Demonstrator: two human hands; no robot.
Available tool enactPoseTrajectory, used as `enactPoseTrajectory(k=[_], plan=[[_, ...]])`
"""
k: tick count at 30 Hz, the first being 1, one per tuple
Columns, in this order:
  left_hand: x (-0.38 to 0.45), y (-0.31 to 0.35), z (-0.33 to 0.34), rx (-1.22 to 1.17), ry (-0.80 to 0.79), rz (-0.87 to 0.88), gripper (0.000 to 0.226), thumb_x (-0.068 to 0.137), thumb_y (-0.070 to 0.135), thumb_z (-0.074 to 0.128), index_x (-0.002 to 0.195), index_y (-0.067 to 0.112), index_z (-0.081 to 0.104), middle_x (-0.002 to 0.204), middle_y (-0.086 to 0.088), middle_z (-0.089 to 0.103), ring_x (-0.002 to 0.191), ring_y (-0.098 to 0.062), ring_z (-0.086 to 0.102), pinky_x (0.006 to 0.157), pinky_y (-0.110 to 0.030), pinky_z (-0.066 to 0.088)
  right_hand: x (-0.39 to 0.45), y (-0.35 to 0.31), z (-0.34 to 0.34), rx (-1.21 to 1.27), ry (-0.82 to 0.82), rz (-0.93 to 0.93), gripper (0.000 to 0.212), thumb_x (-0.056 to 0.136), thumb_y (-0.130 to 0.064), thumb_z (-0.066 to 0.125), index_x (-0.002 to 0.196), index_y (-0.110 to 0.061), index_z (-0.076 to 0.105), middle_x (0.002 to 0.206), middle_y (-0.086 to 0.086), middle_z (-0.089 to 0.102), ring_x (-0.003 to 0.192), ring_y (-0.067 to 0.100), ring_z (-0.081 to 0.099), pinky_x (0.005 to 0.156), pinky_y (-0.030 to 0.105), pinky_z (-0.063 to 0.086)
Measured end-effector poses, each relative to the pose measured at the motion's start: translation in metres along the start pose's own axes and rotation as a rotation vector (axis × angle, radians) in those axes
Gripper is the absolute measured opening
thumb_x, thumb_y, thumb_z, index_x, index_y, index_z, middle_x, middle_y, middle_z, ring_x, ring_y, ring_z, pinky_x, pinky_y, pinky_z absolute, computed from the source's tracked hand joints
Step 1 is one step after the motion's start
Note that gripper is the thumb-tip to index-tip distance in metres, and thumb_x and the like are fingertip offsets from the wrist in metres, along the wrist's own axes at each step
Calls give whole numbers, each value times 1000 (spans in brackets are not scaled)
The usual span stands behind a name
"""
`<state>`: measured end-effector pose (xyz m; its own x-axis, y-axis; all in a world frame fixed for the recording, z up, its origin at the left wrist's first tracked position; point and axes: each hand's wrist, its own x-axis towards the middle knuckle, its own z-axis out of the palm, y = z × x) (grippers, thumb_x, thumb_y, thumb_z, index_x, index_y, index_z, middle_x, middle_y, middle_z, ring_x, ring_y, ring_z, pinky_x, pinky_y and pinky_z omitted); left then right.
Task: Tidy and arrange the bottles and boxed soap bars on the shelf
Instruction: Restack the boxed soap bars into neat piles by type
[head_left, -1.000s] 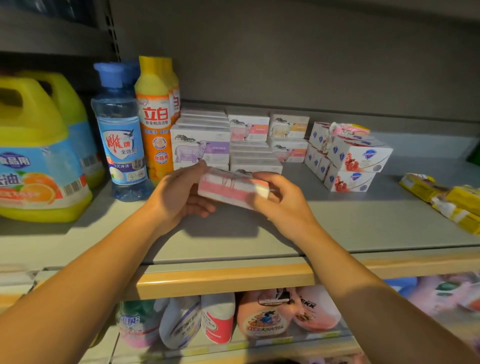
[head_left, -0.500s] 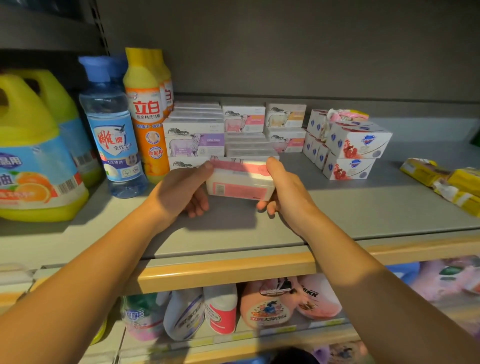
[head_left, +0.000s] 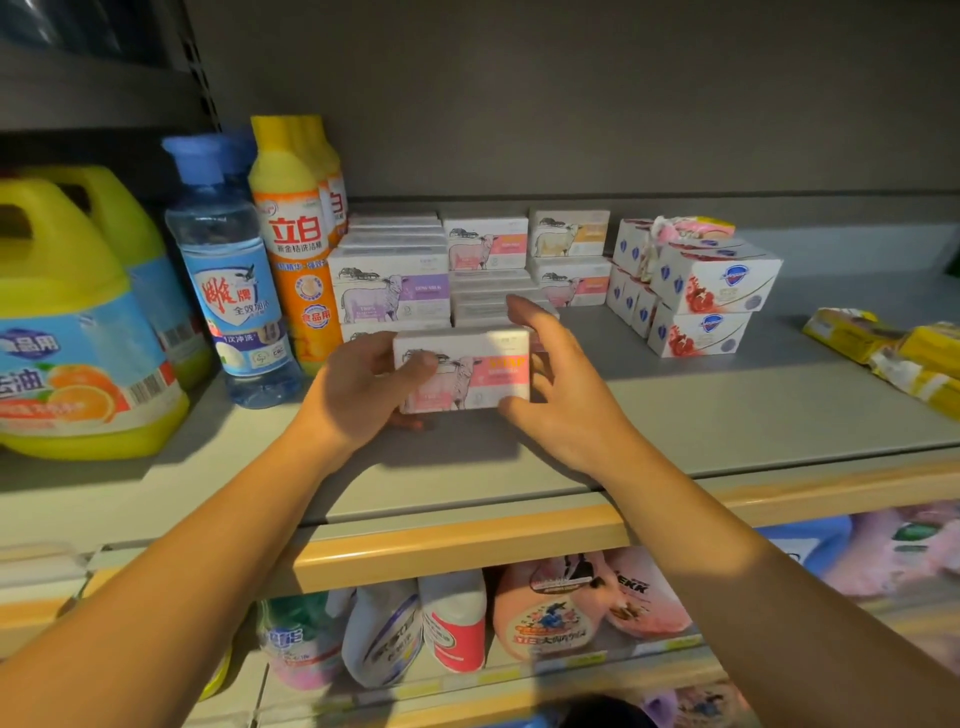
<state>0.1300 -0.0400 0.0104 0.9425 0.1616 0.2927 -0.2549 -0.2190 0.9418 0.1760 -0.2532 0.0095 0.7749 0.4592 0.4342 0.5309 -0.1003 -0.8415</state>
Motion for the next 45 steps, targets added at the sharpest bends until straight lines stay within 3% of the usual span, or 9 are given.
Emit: enactPoseTrajectory(k=[3,6,12,18,21,25,28,34,45], plan=[[0,2,-6,141,14,160,24,85,29,71,106,40,71,106,16,74,101,-4,68,80,-24,58,1,3,0,127,35,62,70,81,0,74,136,-33,45,125,-16,58,109,2,63,92,26,53],[-1,5,-5,144,13,288,38,81,20,76,109,45,68,111,18,72,107,-4,66,83,-21,56,2,2,1,24,118,2,51,80,-11,79,123,-27,56,115,-9,67,108,7,64,94,34,53],[-1,6,-2,216,0,431,43,70,37,77,107,55,64,108,21,71,104,-5,68,81,-19,56,0,-2,4,-331,134,-160,49,76,-24,80,118,-36,58,111,-16,57,102,3,55,81,14,44],[0,3,0,205,-11,362,45,61,46,79,103,56,65,104,22,72,99,-5,69,79,-21,57,-6,-6,4,-525,134,-233,48,87,-22,70,132,-21,56,120,-6,59,113,16,52,93,31,45],[0,-3,0,267,-19,306,47,65,47,75,110,49,61,106,20,71,101,-4,66,82,-21,55,-5,-12,-7,-533,235,-259,45,83,-19,63,128,-19,58,117,-3,56,109,21,51,88,33,43],[3,-12,1,719,56,286,46,77,48,59,120,30,65,110,8,71,102,-14,65,88,-30,52,22,-18,-33,-583,367,-204,40,84,-20,63,123,-14,60,108,-3,48,102,21,51,79,20,33],[4,-16,3,1032,-68,262,62,79,64,44,122,26,67,115,0,71,107,-25,64,91,-37,52,59,-18,-50,-646,346,-206,48,86,-9,67,133,-16,57,123,5,53,110,22,52,88,17,33],[6,-22,7,1077,-149,171,78,75,79,26,125,33,64,127,8,66,123,-19,54,102,-39,45,130,-3,-61,-748,226,-205,47,90,-11,65,136,-12,54,125,7,51,115,23,53,93,12,30],[10,-24,7,989,-105,224,68,74,68,43,114,22,74,119,5,71,117,-13,60,104,-20,33,198,39,-47,-916,136,-188,44,91,-21,64,135,-24,57,130,4,53,123,28,39,105,32,30]])
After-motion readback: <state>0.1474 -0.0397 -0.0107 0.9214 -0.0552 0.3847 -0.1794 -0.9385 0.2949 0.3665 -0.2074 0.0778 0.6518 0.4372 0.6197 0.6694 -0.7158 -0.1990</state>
